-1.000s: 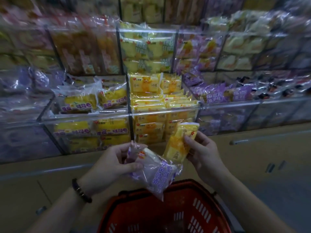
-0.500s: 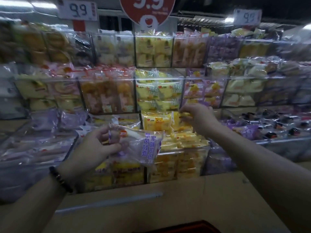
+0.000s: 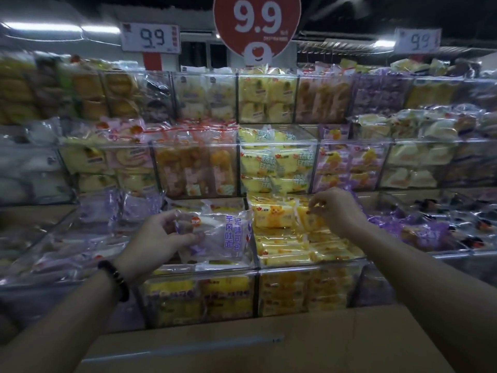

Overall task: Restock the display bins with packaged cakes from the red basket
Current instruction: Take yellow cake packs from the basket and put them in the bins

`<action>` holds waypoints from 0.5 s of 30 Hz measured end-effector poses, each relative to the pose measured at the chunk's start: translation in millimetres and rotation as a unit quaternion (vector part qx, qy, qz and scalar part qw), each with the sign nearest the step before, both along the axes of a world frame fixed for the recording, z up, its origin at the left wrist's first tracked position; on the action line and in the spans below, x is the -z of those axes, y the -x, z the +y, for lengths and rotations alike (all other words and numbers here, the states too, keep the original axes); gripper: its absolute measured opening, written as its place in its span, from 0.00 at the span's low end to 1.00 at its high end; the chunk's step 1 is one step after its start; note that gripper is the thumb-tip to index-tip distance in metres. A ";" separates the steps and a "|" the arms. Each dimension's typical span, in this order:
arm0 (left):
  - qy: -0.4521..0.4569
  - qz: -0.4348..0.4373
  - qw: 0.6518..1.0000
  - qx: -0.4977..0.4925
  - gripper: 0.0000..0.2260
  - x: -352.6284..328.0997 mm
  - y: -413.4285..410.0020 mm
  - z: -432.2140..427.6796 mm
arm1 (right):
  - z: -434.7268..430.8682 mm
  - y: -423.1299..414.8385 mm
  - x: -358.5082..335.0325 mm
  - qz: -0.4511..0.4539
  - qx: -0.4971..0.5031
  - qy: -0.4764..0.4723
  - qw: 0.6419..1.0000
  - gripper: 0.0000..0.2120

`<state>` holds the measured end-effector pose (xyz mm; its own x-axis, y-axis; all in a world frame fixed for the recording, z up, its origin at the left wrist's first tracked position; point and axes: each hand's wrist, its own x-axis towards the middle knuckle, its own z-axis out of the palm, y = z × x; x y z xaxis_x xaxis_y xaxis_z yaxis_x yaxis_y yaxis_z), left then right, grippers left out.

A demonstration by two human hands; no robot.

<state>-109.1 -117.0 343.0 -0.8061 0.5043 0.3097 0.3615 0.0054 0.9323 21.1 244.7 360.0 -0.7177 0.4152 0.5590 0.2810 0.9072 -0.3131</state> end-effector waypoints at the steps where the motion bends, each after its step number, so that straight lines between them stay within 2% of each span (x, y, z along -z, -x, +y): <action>1: 0.001 -0.002 1.000 -0.001 0.13 0.2 2.6 -1.7 | -1.7 0.4 -1.2 0.001 0.002 0.007 1.000 0.06; 7: 0.003 -0.011 1.000 -0.007 0.13 -4.2 16.1 -7.2 | -6.0 7.9 -8.5 0.034 0.015 -0.022 0.999 0.10; 10: 0.025 0.002 1.000 -0.011 0.12 -4.5 21.7 -8.3 | -0.2 10.6 -0.1 -0.079 0.008 -0.022 0.997 0.08; 12: 0.041 0.006 0.999 -0.015 0.12 -5.0 23.7 -9.0 | 4.2 7.2 6.7 -0.147 -0.008 -0.008 0.989 0.12; 15: 0.057 0.016 0.998 -0.020 0.12 -5.8 23.3 -11.0 | 5.8 3.0 7.1 -0.154 -0.008 -0.026 0.988 0.17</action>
<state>-132.4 -127.9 348.8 -0.8163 0.5064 0.2780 0.3890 0.1262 0.9125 18.1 250.5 352.9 -0.8628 0.3798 0.3336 0.3419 0.9245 -0.1683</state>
